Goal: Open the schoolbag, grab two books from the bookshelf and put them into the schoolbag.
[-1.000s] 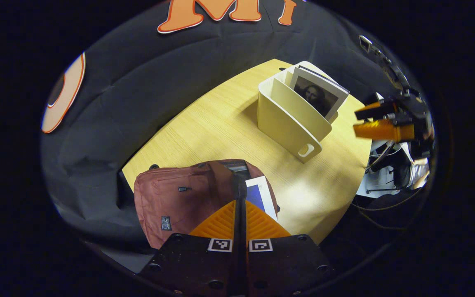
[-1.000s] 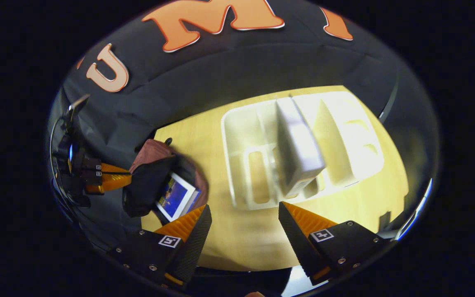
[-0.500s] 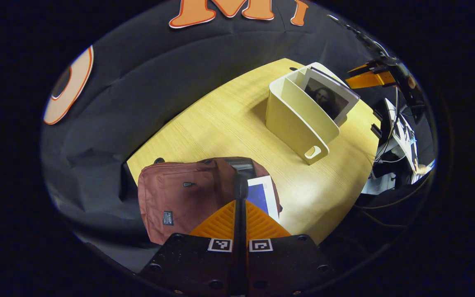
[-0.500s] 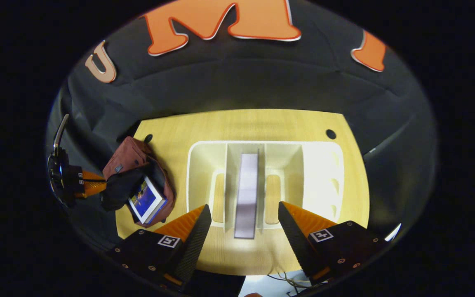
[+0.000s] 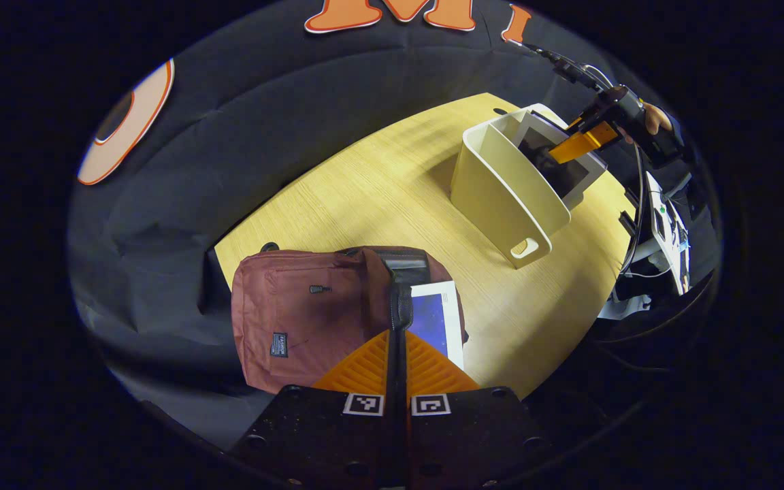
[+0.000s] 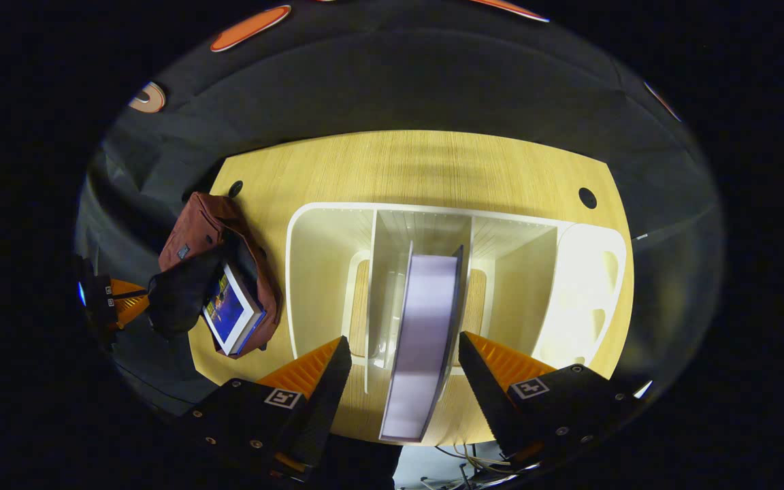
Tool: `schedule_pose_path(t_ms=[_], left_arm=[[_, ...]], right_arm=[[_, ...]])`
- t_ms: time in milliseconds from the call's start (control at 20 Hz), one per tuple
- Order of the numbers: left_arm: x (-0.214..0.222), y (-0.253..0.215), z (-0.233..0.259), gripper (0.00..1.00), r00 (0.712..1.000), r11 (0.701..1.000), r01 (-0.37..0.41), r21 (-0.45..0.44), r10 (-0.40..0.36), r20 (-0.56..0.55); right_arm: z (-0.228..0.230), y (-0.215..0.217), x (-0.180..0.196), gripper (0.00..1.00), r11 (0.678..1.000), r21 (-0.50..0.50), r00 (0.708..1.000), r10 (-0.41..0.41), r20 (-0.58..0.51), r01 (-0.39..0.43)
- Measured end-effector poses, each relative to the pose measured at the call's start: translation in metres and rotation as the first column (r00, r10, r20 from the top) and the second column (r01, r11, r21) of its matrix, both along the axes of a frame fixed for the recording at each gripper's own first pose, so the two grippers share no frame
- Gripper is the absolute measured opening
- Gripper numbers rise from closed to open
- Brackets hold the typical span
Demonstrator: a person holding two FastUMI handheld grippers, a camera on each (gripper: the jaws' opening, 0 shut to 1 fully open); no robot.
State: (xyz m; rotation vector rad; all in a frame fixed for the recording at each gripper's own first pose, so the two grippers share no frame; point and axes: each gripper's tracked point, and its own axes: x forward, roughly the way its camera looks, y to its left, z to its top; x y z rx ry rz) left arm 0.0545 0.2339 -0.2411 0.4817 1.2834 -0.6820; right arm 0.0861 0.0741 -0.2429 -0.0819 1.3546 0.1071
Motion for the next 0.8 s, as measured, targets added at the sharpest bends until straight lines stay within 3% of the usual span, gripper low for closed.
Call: schedule_pose_path(t_ms=[150,350,400,450,500,550,600,650,800], left_arm=[[0.001,0.003,0.002,0.01,1.0,1.0,-0.016,0.001,0.016,-0.007],[0.001,0.0,0.0,0.01,0.999,1.0,-0.021,-0.013,0.021,-0.025],[0.0,0.0,0.0,0.01,0.999,0.999,-0.026,-0.018,0.026,-0.031],[0.001,0.002,0.0,0.01,0.999,0.999,-0.029,-0.023,0.028,-0.032],[0.001,0.003,-0.001,0.01,0.999,0.999,-0.032,-0.025,0.031,-0.036],[0.001,0.004,-0.001,0.01,0.999,0.999,-0.035,-0.03,0.034,-0.042],[0.002,0.004,-0.001,0.01,0.998,0.999,-0.037,-0.03,0.035,-0.043],[0.002,0.005,0.0,0.01,0.998,0.999,-0.036,-0.033,0.035,-0.042],[0.003,0.007,-0.001,0.01,0.999,0.999,-0.026,-0.032,0.025,-0.036]], right_arm=[[-0.015,0.0,0.005,0.89,1.0,-0.019,0.999,-0.006,-0.037,0.005],[-0.034,-0.008,0.006,0.68,0.998,-0.062,0.997,-0.02,-0.08,0.015],[-0.037,-0.008,0.004,0.48,0.997,-0.072,0.995,-0.025,-0.093,0.018],[-0.044,-0.008,0.002,0.43,0.997,-0.078,0.994,-0.029,-0.103,0.021],[-0.045,-0.004,0.0,0.54,0.997,-0.072,0.992,-0.032,-0.12,0.024],[-0.044,-0.006,0.002,0.45,0.997,-0.074,0.993,-0.039,-0.111,0.031],[-0.044,-0.008,0.001,0.52,0.996,-0.08,0.993,-0.047,-0.111,0.038],[-0.042,-0.01,-0.001,0.43,0.996,-0.08,0.992,-0.051,-0.111,0.043],[-0.028,-0.009,-0.006,0.42,0.997,-0.055,0.993,-0.061,-0.1,0.056]])
